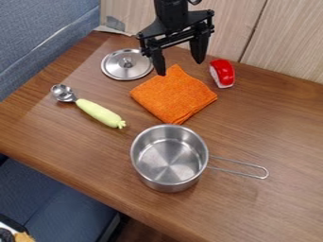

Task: Move the orange cloth to the right of the silver pot

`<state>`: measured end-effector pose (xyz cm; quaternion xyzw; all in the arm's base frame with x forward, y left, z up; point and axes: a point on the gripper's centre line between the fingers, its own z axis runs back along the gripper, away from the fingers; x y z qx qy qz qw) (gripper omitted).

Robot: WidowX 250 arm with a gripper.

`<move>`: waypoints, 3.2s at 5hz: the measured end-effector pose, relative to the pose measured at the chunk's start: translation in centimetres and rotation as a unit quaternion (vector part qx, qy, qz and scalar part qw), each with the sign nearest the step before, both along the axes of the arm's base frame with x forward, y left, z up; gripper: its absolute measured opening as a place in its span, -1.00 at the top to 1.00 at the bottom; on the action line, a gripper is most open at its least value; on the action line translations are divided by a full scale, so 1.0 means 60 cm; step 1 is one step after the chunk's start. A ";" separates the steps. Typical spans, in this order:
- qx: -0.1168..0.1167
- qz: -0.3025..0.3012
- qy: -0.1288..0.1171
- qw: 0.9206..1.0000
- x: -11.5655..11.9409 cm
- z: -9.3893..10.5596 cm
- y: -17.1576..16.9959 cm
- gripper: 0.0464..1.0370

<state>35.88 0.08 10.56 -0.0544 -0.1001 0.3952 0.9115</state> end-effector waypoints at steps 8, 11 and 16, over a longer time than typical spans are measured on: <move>0.032 0.075 0.059 0.995 0.034 -0.137 0.024 -0.93; 0.029 0.009 0.074 0.997 -0.004 -0.140 -0.077 -0.92; 0.044 -0.056 0.072 0.995 -0.050 -0.125 -0.148 -0.92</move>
